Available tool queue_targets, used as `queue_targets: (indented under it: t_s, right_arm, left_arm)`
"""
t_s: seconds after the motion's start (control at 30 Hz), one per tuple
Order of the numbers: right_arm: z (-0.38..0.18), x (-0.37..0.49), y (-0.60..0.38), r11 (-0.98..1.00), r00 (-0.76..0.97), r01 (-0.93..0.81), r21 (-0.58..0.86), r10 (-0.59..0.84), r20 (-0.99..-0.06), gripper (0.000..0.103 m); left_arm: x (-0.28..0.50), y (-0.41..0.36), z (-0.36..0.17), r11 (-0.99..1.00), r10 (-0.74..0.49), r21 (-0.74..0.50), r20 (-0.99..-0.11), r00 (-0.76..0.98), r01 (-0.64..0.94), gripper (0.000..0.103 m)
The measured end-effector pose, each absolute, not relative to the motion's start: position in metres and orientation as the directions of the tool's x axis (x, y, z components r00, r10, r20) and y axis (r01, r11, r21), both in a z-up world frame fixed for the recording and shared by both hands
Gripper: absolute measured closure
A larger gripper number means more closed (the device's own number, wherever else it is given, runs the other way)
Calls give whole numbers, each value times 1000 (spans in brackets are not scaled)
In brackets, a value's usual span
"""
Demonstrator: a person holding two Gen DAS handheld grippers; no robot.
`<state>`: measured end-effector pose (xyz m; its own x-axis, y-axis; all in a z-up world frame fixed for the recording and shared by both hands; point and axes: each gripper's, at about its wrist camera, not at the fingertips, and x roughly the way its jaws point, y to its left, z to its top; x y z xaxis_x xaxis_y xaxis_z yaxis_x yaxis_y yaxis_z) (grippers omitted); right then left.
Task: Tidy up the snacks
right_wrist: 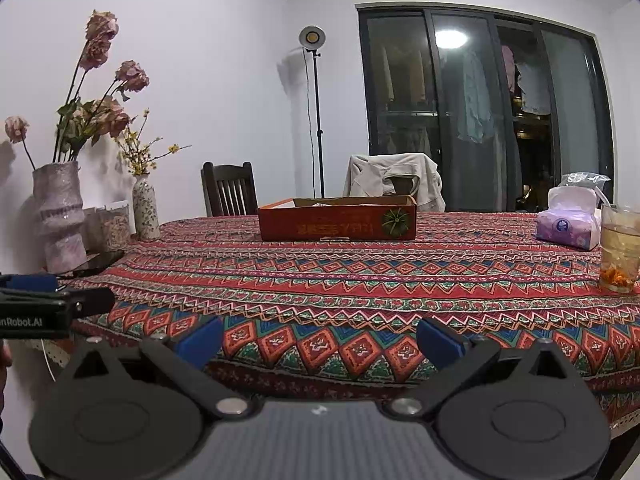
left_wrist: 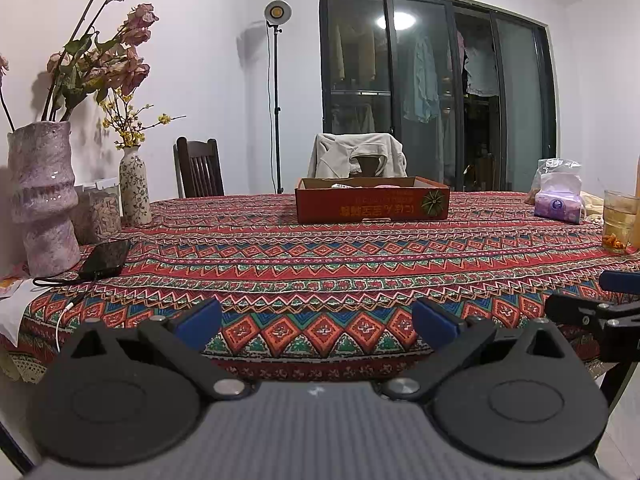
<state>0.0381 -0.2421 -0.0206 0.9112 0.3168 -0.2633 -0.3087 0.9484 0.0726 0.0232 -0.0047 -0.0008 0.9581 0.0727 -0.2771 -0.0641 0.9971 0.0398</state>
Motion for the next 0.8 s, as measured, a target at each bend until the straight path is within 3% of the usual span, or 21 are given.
queue_targets:
  t_s: [0.8]
  right_arm:
    - [-21, 38, -244, 947, 911, -309, 86, 320, -260, 0]
  left_arm:
    - [24, -3, 2, 998, 70, 27, -277, 958, -65, 0]
